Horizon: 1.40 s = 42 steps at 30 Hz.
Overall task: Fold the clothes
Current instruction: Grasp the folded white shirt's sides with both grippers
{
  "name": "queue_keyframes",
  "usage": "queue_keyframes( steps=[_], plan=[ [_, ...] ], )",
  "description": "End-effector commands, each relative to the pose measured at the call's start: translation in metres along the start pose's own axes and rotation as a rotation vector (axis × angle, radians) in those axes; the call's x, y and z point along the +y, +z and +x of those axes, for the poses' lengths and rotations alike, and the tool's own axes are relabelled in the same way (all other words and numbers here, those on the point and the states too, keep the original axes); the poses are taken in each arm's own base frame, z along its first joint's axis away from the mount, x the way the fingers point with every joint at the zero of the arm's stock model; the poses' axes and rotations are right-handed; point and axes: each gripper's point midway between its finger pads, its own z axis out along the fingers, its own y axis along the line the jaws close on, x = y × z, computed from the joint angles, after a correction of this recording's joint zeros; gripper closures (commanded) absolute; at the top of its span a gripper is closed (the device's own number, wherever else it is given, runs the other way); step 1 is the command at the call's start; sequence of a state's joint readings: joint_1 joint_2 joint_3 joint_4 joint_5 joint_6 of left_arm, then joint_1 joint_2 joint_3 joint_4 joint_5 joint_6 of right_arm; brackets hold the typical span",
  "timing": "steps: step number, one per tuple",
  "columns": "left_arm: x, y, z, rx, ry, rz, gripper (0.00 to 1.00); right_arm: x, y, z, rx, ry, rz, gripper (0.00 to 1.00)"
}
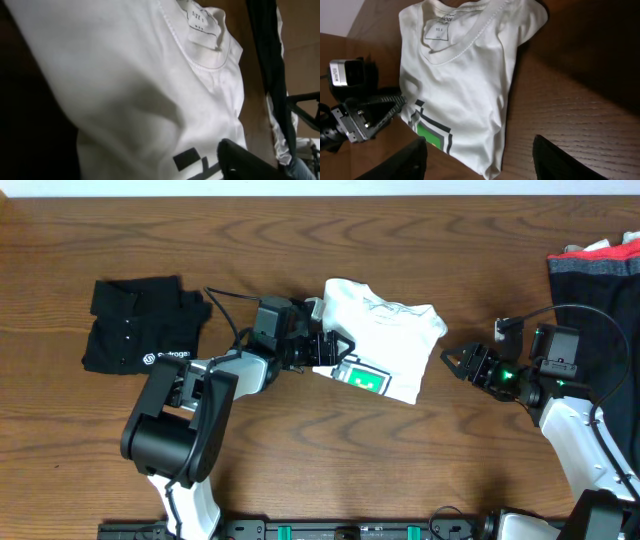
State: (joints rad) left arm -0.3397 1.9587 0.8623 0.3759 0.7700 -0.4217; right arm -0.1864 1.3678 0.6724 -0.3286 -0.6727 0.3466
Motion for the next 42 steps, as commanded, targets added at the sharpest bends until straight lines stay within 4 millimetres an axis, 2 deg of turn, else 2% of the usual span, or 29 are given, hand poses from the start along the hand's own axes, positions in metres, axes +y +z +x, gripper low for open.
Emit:
queue_keyframes(
  steps=[1, 4, 7, 9, 12, 16, 19, 21, 28, 31, 32, 34, 36, 37, 42],
  plan=[
    [0.040, 0.016, 0.047, 0.098, -0.103, -0.122, 0.36, -0.003, 0.000, -0.001, -0.004, -0.015, 0.016, 0.35],
    [0.039, 0.019, 0.049, 0.097, -0.092, -0.136, 0.64, -0.004, 0.000, 0.000, -0.003, -0.014, 0.016, 0.36],
    [0.037, 0.020, 0.052, 0.110, -0.092, -0.131, 0.80, -0.001, 0.001, 0.001, 0.004, -0.019, 0.008, 0.40],
    [0.032, 0.020, 0.056, 0.132, -0.101, -0.102, 0.85, 0.005, 0.004, 0.004, 0.015, -0.055, -0.001, 0.50],
    [0.022, 0.020, 0.060, 0.159, -0.106, -0.048, 0.89, 0.014, 0.014, 0.014, 0.048, -0.159, -0.004, 0.69],
    [0.012, 0.019, 0.062, 0.177, -0.113, 0.000, 0.93, 0.016, 0.033, 0.024, 0.077, -0.217, 0.055, 0.95],
    [0.003, 0.016, 0.063, 0.191, -0.118, 0.031, 0.94, 0.023, 0.051, 0.032, 0.106, -0.264, 0.037, 0.98],
    [0.002, 0.013, 0.063, 0.194, -0.119, 0.024, 0.94, 0.020, 0.062, 0.036, 0.123, -0.276, 0.046, 0.98],
    [-0.001, 0.010, 0.055, 0.169, -0.100, 0.012, 0.93, -0.011, 0.096, 0.051, 0.196, -0.204, 0.078, 0.99],
    [0.000, 0.009, 0.055, 0.169, -0.103, 0.007, 0.83, -0.021, 0.103, 0.058, 0.224, -0.184, 0.093, 0.99],
    [0.000, 0.009, 0.055, 0.169, -0.103, 0.006, 0.72, -0.023, 0.104, 0.058, 0.226, -0.175, 0.095, 0.99],
    [0.001, 0.008, 0.055, 0.169, -0.109, 0.003, 0.58, -0.023, 0.105, 0.059, 0.226, -0.167, 0.097, 0.99],
    [0.006, 0.006, 0.054, 0.168, -0.126, -0.006, 0.30, -0.023, 0.105, 0.059, 0.227, -0.162, 0.098, 0.99],
    [0.009, 0.004, 0.054, 0.166, -0.134, -0.011, 0.24, -0.024, 0.105, 0.059, 0.228, -0.153, 0.100, 0.99],
    [0.019, -0.001, 0.046, 0.136, -0.150, -0.037, 0.14, -0.024, 0.104, 0.061, 0.234, -0.135, 0.104, 0.99]
  ],
)
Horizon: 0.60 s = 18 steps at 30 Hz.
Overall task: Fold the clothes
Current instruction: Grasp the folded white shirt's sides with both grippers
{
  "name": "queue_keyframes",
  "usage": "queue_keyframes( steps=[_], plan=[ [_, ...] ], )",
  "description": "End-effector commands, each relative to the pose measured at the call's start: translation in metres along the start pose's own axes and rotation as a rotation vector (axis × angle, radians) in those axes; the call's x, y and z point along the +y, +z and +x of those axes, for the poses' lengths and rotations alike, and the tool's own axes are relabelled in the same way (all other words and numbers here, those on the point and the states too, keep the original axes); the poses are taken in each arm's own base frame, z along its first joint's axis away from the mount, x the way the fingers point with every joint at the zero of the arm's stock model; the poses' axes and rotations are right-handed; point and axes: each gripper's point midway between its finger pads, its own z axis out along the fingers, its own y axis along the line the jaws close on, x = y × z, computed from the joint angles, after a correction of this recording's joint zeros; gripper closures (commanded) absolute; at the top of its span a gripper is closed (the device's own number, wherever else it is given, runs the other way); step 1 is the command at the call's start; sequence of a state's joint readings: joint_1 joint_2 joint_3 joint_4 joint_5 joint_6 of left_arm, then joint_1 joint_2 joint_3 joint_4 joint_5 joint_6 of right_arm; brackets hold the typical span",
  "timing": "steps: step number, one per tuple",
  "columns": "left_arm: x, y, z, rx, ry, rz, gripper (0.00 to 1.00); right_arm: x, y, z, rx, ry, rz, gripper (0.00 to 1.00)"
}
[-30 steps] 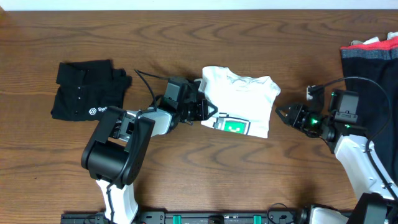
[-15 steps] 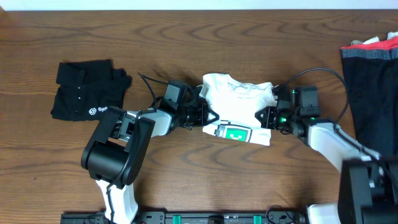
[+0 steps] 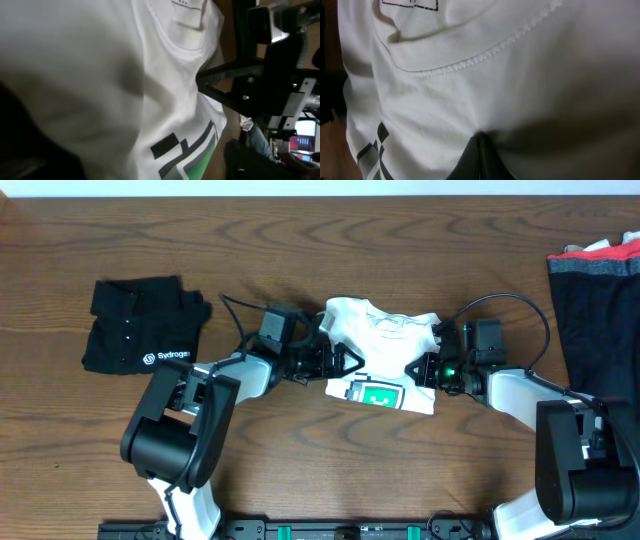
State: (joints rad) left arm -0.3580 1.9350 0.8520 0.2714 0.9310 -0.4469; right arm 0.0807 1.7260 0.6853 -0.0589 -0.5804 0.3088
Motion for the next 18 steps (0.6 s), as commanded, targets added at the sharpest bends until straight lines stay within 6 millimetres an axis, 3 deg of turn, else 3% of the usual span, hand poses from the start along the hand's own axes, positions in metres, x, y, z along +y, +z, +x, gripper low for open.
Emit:
queue_keyframes(
  steps=[1, 10, 15, 18],
  plan=[
    [0.048, -0.002, 0.007, -0.030, -0.078, -0.160, 0.14, -0.018, 0.008, 0.015, 0.042, 0.054, 0.068, 0.99],
    [0.047, 0.018, 0.011, -0.048, -0.006, -0.258, 0.18, -0.019, 0.008, 0.019, 0.056, 0.076, 0.073, 0.99],
    [0.046, 0.027, 0.015, -0.048, 0.018, -0.295, 0.32, -0.019, 0.008, 0.019, 0.057, 0.076, 0.073, 0.99],
    [0.046, 0.032, 0.018, -0.048, -0.014, -0.289, 0.34, -0.019, 0.008, 0.020, 0.057, 0.077, 0.073, 0.99]
  ],
)
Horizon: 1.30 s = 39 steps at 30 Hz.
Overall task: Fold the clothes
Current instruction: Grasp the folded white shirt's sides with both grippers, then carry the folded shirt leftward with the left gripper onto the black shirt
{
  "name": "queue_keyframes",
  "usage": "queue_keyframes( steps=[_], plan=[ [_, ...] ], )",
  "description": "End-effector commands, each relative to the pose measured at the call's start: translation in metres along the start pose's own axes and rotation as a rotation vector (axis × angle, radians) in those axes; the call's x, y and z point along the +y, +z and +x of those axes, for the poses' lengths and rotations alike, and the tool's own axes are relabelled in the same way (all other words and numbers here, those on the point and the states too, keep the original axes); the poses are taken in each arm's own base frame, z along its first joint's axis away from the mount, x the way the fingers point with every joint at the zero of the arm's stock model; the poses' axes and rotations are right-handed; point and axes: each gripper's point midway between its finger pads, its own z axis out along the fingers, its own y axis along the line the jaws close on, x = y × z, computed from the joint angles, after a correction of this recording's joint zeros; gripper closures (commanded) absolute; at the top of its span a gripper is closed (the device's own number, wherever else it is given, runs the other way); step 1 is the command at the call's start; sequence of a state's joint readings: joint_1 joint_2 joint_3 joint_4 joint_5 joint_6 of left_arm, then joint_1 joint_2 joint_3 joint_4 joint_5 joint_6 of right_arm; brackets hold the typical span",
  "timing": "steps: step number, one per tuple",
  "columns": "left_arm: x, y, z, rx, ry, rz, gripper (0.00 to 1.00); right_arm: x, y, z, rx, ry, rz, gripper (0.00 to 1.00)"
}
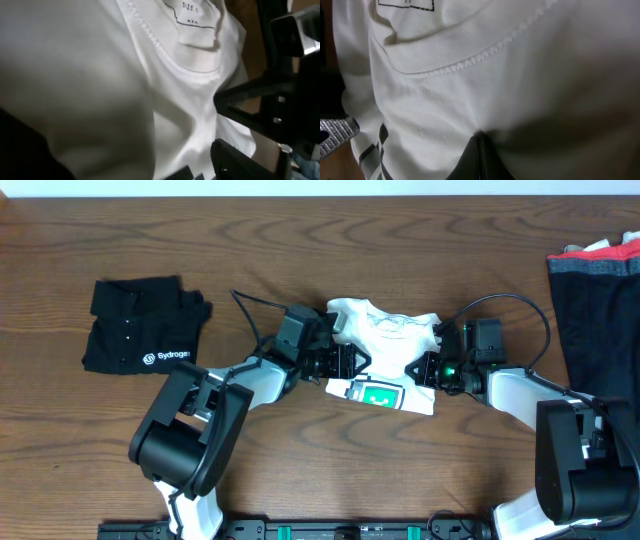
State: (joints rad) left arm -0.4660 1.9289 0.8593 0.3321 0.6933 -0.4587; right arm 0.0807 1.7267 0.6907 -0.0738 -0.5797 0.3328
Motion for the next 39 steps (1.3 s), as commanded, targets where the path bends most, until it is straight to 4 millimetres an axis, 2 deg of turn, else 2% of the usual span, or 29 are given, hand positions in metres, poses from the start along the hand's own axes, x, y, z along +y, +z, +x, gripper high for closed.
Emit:
queue_keyframes(
  steps=[1, 4, 9, 10, 14, 16, 22, 26, 33, 39],
  plan=[
    [0.042, 0.015, 0.033, 0.050, -0.115, -0.143, 0.34, -0.019, 0.008, 0.018, 0.048, 0.048, 0.070, 0.99],
    [0.036, 0.019, 0.038, 0.063, -0.114, -0.131, 0.35, -0.019, 0.008, 0.018, 0.049, 0.048, 0.070, 0.99],
    [0.031, 0.023, 0.039, 0.061, -0.103, -0.126, 0.45, -0.019, 0.008, 0.019, 0.052, 0.049, 0.071, 0.99],
    [0.031, 0.023, 0.039, 0.061, -0.104, -0.127, 0.54, -0.019, 0.008, 0.019, 0.052, 0.050, 0.072, 0.99],
    [0.031, 0.023, 0.039, 0.062, -0.104, -0.126, 0.78, -0.019, 0.008, 0.019, 0.051, 0.049, 0.071, 0.99],
    [0.030, 0.023, 0.040, 0.066, -0.104, -0.120, 0.94, -0.019, 0.008, 0.019, 0.051, 0.049, 0.071, 0.99],
    [0.023, 0.019, 0.040, 0.087, -0.024, -0.071, 0.94, -0.016, 0.004, 0.015, 0.040, 0.048, 0.053, 0.99],
    [0.019, -0.003, 0.022, 0.048, 0.002, -0.078, 0.94, -0.005, -0.014, 0.003, -0.006, 0.024, 0.015, 0.99],
    [-0.005, -0.073, -0.036, -0.110, 0.143, -0.089, 0.94, 0.031, -0.071, -0.023, -0.164, -0.052, -0.025, 0.99],
    [0.000, -0.117, -0.061, -0.206, 0.199, -0.116, 0.94, 0.052, -0.101, -0.022, -0.221, -0.078, -0.044, 0.99]
  ],
)
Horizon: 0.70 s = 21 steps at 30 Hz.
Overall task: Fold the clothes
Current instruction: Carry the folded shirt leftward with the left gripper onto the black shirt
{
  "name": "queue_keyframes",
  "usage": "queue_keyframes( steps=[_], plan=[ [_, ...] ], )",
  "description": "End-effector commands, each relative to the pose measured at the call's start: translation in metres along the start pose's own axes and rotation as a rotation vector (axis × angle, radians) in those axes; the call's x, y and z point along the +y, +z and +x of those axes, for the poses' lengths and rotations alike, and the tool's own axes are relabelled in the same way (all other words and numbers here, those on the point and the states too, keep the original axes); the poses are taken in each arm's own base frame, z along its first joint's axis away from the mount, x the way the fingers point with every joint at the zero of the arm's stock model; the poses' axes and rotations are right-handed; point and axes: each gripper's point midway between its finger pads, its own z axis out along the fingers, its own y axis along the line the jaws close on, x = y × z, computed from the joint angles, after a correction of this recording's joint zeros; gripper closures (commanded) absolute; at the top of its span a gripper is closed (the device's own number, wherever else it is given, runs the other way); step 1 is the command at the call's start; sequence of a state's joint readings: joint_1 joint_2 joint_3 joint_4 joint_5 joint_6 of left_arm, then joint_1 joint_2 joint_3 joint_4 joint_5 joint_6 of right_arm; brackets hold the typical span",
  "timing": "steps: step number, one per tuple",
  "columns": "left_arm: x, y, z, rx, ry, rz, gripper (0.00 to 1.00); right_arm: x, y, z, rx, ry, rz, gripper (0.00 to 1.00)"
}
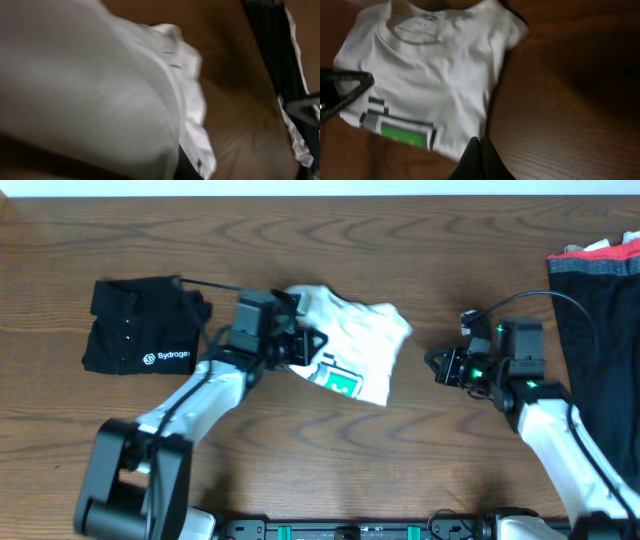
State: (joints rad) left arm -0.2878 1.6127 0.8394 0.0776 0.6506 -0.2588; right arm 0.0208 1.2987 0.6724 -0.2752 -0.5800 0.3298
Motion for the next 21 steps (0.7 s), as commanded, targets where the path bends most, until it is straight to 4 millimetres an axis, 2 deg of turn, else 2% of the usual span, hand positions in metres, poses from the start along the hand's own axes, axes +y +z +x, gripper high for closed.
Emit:
queue_keyframes(
  steps=[1, 11, 21],
  plan=[
    [0.007, -0.018, -0.019, -0.052, 0.077, 0.001, 0.94, 0.007, -0.011, -0.003, -0.022, -0.004, -0.009, 0.99],
    [0.064, -0.067, -0.061, -0.179, 0.099, -0.089, 0.94, 0.005, -0.015, 0.013, 0.028, 0.030, 0.008, 0.99],
    [0.099, -0.145, -0.112, -0.264, 0.162, -0.158, 0.94, 0.005, -0.016, 0.017, 0.046, 0.076, 0.011, 0.99]
  ],
)
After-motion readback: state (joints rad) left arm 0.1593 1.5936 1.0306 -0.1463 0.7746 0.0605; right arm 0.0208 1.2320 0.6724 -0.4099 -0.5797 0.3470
